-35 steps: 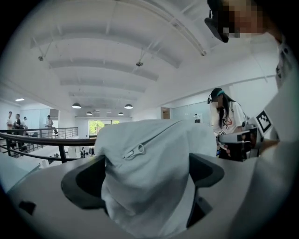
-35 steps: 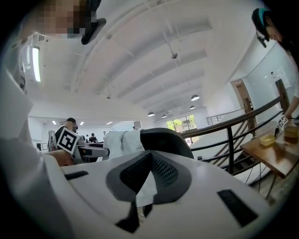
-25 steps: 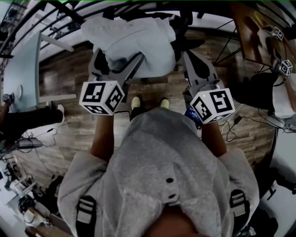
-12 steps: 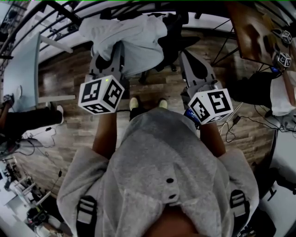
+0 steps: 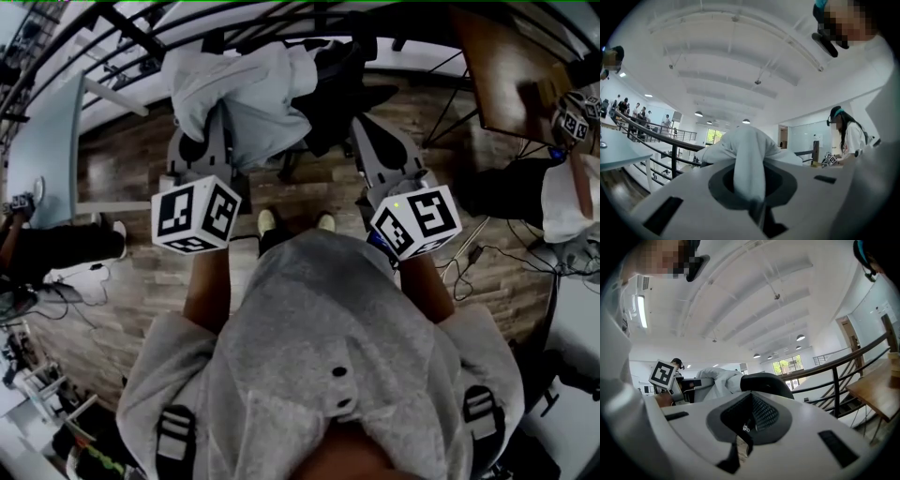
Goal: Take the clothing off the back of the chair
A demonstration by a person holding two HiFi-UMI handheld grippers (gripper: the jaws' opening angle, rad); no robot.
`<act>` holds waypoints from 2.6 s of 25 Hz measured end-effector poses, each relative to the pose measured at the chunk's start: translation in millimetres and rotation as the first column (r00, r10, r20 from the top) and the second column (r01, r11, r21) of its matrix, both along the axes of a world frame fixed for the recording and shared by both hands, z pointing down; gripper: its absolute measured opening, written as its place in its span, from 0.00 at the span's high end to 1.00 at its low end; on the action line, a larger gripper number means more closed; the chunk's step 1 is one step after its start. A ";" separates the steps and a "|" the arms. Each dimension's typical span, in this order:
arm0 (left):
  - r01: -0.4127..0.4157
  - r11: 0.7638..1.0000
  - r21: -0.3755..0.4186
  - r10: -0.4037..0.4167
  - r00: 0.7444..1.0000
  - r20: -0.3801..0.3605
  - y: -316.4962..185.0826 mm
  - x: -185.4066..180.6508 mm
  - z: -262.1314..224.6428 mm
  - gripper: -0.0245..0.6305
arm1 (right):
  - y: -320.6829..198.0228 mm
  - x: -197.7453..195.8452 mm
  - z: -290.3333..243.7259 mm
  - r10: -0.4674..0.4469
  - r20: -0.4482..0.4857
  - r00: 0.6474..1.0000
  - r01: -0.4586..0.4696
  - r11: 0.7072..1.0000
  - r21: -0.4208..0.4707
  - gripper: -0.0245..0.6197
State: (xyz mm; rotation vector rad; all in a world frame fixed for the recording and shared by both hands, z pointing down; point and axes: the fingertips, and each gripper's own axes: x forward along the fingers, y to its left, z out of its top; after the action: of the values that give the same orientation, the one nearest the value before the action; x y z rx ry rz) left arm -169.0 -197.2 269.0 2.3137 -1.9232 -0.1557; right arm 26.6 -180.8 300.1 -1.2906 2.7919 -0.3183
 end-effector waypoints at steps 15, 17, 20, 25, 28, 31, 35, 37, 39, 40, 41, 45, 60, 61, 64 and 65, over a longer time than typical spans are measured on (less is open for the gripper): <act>-0.223 0.965 0.140 0.225 0.974 0.006 -6.6 90.3 -59.6 0.92 | -6.0 42.8 -10.8 0.099 0.017 0.995 -0.099 0.995 0.013 0.95; -0.265 0.954 0.138 0.267 0.964 0.006 -11.0 103.4 -58.7 0.92 | -4.3 51.3 -14.2 0.132 0.018 0.991 -0.132 0.991 0.018 0.95; -0.312 0.940 0.140 0.315 0.949 0.006 -18.4 114.3 -59.2 0.92 | -2.5 62.5 -18.1 0.184 0.022 0.983 -0.184 0.983 0.023 0.95; -0.399 0.907 0.134 0.402 0.916 0.010 -34.4 152.5 -60.1 0.92 | 0.2 96.0 -20.7 0.276 0.022 0.961 -0.277 0.961 0.014 0.95; -0.449 0.883 0.136 0.453 0.892 0.002 -40.4 173.8 -62.4 0.92 | 6.9 118.2 -22.8 0.341 0.014 0.940 -0.341 0.940 0.008 0.95; -0.491 0.859 0.149 0.497 0.868 -0.006 -45.3 188.4 -65.9 0.92 | 13.5 136.0 -26.7 0.404 0.012 0.915 -0.404 0.915 0.018 0.95; -0.536 0.831 0.149 0.542 0.840 -0.002 -50.2 213.3 -62.0 0.92 | 23.5 163.3 -23.5 0.479 0.010 0.878 -0.479 0.878 0.016 0.95; -0.564 0.814 0.139 0.570 0.822 -0.003 -54.6 226.8 -57.8 0.92 | 26.8 174.5 -20.7 0.513 0.007 0.859 -0.513 0.858 0.010 0.95; -0.588 0.798 0.136 0.594 0.805 -0.007 -61.5 234.1 -56.2 0.92 | 26.2 180.9 -20.8 0.545 0.002 0.839 -0.545 0.839 0.012 0.95; -0.598 0.790 0.138 0.605 0.797 -0.009 -65.2 236.3 -56.3 0.92 | 25.3 183.3 -21.7 0.561 -0.001 0.828 -0.561 0.828 0.017 0.95; -0.607 0.782 0.141 0.614 0.789 -0.010 -68.0 238.1 -56.0 0.92 | 25.2 185.5 -22.0 0.577 -0.005 0.817 -0.577 0.816 0.021 0.95; -0.636 0.758 0.145 0.643 0.766 -0.004 -74.7 250.1 -49.0 0.92 | 31.9 200.5 -15.2 0.633 -0.017 0.774 -0.633 0.774 0.021 0.95; -0.791 0.599 0.127 0.795 0.606 0.022 -29.5 329.4 -47.9 0.92 | 97.9 244.4 -24.6 0.766 -0.016 0.642 -0.766 0.643 0.022 0.95; -0.801 0.587 0.115 0.805 0.593 0.021 -28.0 335.7 -43.7 0.92 | 98.7 246.9 -23.0 0.771 -0.017 0.637 -0.771 0.637 0.016 0.95; -0.833 0.545 0.097 0.836 0.549 0.015 -21.5 355.2 -37.7 0.92 | 103.6 254.9 -20.4 0.785 -0.020 0.619 -0.785 0.619 0.006 0.95; -0.846 0.526 0.092 0.849 0.529 0.014 -16.6 363.5 -36.1 0.92 | 107.0 258.3 -19.8 0.790 -0.020 0.612 -0.791 0.612 0.004 0.95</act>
State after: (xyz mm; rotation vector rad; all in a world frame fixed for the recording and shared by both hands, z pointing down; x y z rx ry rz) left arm 194.4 -213.8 232.9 2.9705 -0.5491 -0.1636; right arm 284.9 -73.8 280.4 -2.3435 1.8998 -0.2415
